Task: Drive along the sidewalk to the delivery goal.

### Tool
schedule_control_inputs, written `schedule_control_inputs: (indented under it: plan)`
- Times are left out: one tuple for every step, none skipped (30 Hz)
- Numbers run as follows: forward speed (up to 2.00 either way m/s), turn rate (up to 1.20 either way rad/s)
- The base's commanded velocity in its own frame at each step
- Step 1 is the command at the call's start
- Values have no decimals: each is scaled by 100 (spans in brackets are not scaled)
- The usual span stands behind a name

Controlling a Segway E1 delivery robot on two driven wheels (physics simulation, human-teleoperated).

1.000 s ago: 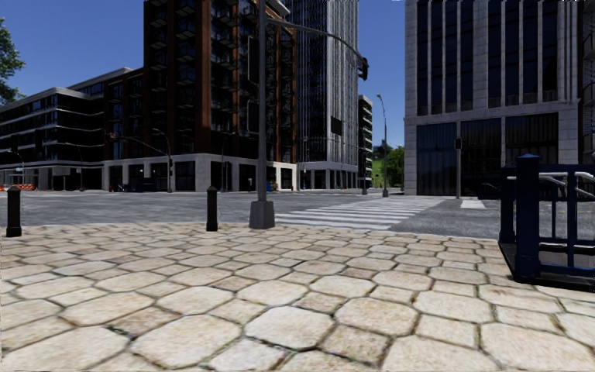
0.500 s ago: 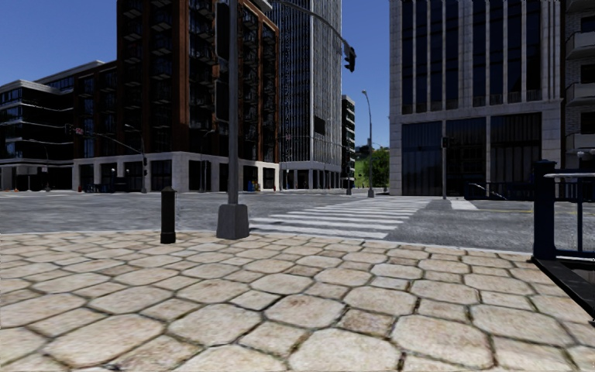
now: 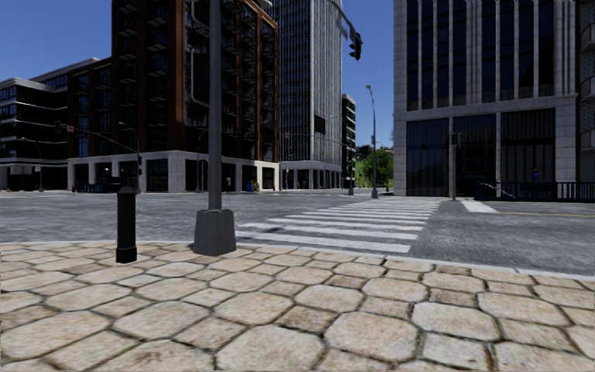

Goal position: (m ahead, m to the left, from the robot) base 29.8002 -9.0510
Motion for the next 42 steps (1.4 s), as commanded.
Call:
schedule_control_inputs:
  plan:
    - [200, 0]
    - [200, 0]
    - [200, 0]
    - [200, 0]
    - [200, 0]
    - [200, 0]
    - [200, 0]
    - [200, 0]
    - [200, 0]
    - [200, 0]
    - [200, 0]
    - [200, -45]
    - [200, -67]
    - [200, -89]
    - [200, -89]
    - [200, -95]
    - [200, -96]
    - [200, -97]
    - [200, -50]
    - [200, -50]
    - [200, -4]
    - [200, -1]
    - [200, 0]
    - [200, 0]
    - [200, 0]
    - [200, 0]
    - [200, 0]
    - [200, 0]
    - [200, -3]
    - [200, -25]
    - [200, -45]
    - [200, -62]
    - [200, -76]
    - [200, -81]
    - [200, -81]
    - [200, -87]
    - [200, -92]
    - [200, -94]
    - [200, -94]
    - [200, -94]
    - [200, -94]
    - [200, -95]
